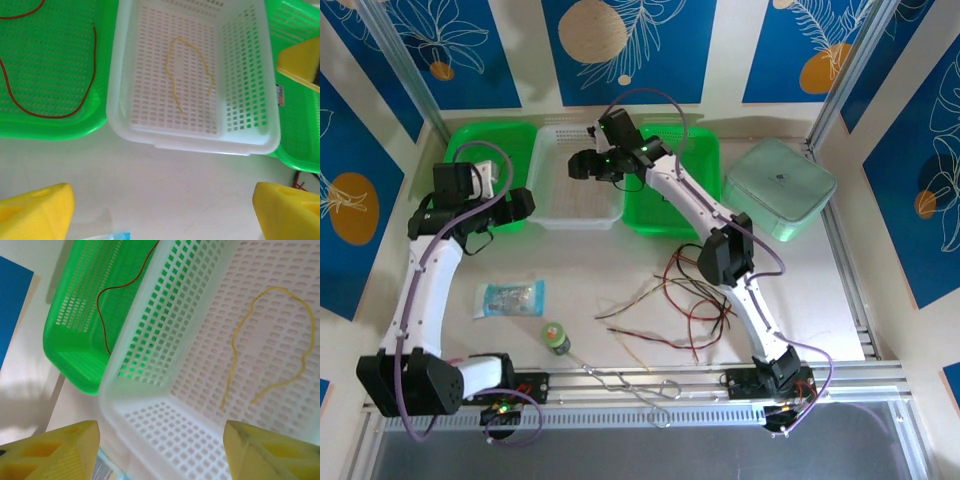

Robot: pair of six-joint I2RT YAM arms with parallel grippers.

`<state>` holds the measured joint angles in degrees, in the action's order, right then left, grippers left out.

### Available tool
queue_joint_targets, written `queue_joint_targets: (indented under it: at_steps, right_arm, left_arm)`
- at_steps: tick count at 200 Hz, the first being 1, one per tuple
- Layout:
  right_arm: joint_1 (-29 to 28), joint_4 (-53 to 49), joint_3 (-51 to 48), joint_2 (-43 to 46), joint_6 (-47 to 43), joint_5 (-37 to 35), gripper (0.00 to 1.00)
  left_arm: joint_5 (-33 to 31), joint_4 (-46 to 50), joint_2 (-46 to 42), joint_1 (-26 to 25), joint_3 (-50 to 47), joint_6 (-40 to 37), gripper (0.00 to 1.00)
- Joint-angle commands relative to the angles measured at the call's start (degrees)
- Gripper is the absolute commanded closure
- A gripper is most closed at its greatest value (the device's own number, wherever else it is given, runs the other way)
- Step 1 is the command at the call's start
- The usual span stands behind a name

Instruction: Untangle the cables

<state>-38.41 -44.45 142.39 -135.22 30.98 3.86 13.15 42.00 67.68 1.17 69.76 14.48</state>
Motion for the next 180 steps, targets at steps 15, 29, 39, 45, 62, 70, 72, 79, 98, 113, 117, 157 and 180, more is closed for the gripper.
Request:
queue_joint_targets:
  at_steps: [15,29,39,45,62,70,72,79,98,113,117,157,180]
  right_arm:
    - [-3.8,-6.67,-14.77,16.3,0.34,-11.23,0.33]
    - [-5.52,-5.1,-26.14,23.98,1.98,-15.75,0.33]
    - [-6.74,-3.58,-34.52,29.63,4.05,-18.0,0.34]
    - [-7.42,-2.92,-39.43,32.82,5.45,-18.86,0.34]
    - [-9.52,-1.68,-52.3,41.17,9.35,-19.73,0.35]
    - [-10.71,-1.66,-57.63,44.63,10.94,-20.25,0.36]
    - [-11.07,-1.64,-58.93,45.42,11.47,-20.46,0.36]
    - [-12.18,-1.67,-63.13,48.03,13.29,-20.48,0.37]
    - [-14.83,-0.13,-73.26,53.22,20.64,-18.43,0.39]
    - [-16.51,6.09,-80.55,55.45,26.23,-13.56,0.4]
    - [-16.9,7.74,-81.98,55.66,27.53,-12.53,0.41]
    - [-19.84,16.86,-85.08,49.29,32.74,-7.19,0.41]
    - [-19.83,22.1,-84.86,43.76,34.4,-3.33,0.41]
  left_arm:
    - [1.97,2.02,-5.63,-3.93,-5.89,0.26,0.09]
    - [1.15,0.7,-7.71,-6.01,-8.28,1.7,0.09]
    - [1.09,-0.13,-8.74,-7.59,-9.53,3.04,0.09]
    - [1.0,-0.58,-9.24,-8.56,-10.12,3.75,0.09]
    - [0.55,-1.19,-9.84,-11.2,-11.41,4.88,0.09]
    - [0.25,-1.3,-9.9,-12.31,-11.89,5.27,0.09]
    - [0.22,-1.3,-9.93,-12.57,-11.98,5.4,0.09]
    - [-0.02,-1.44,-9.86,-13.45,-12.41,5.68,0.09]
    - [-1.18,-2.16,-10.1,-15.83,-13.88,6.58,0.09]
    - [-2.42,-3.26,-10.45,-17.4,-15.12,7.51,0.1]
    - [-2.65,-3.53,-10.54,-17.82,-15.38,7.74,0.09]
    - [-3.87,-3.1,-10.2,-19.63,-15.36,8.33,0.09]
    - [-4.53,-2.17,-10.38,-19.82,-15.43,7.69,0.1]
